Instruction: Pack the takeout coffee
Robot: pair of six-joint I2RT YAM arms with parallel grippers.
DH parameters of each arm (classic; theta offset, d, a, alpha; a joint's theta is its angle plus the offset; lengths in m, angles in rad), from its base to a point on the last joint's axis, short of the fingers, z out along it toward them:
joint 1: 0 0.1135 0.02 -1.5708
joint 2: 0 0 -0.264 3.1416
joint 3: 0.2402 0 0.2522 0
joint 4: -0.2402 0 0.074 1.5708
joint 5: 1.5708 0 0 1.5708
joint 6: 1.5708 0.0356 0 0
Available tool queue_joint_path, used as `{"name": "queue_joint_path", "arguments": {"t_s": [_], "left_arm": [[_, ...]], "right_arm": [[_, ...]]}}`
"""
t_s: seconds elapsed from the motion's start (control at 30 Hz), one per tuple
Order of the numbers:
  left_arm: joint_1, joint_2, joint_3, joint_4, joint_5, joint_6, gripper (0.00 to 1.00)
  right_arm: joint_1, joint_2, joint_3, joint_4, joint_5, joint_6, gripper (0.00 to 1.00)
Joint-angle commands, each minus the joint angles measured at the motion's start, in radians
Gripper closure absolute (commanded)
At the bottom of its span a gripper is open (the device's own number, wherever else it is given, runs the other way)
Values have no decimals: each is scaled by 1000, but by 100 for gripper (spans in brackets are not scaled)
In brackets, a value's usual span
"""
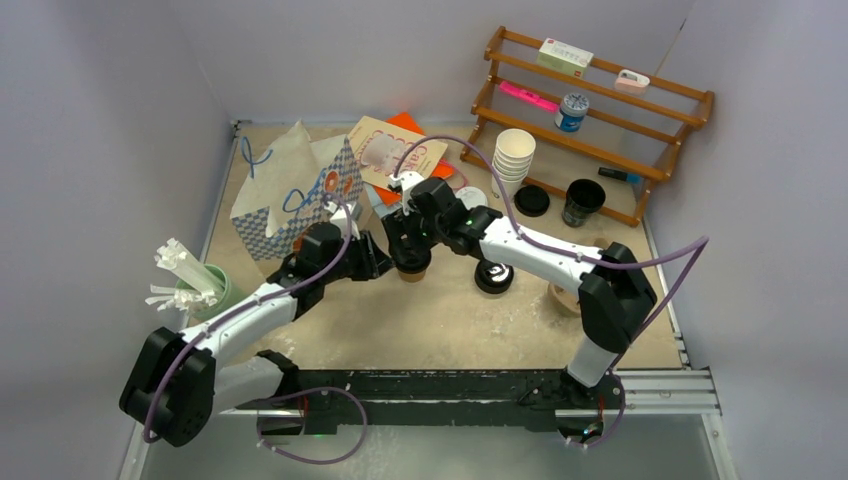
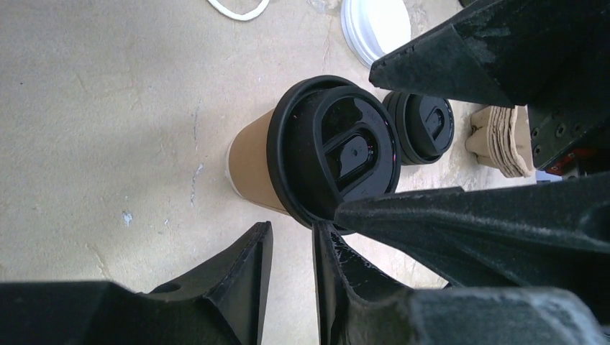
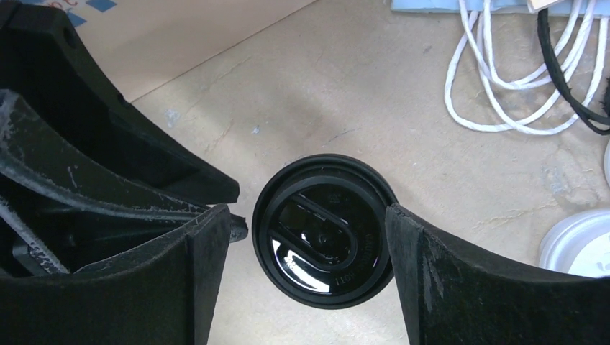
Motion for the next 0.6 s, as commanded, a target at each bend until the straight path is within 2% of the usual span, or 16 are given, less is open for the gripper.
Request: {"name": "queue_joint_path", "arguments": {"t_s": [0.0,0.27,0.4,0.57], "left_arm": [[7,23,2,85,29,-17,71],[8,60,26,91,7,2,73],[8,84,45,91,5,14,76],[8,106,64,98,3,24,77]], "right_arm": [[0,-24,-22,-10,-44,-9,20],[1,-43,-53,-30,-46,-31,8],[1,-52,-57,-44,-56,-33,9],[1,-83,-70,-55,-56,-27,14]]}}
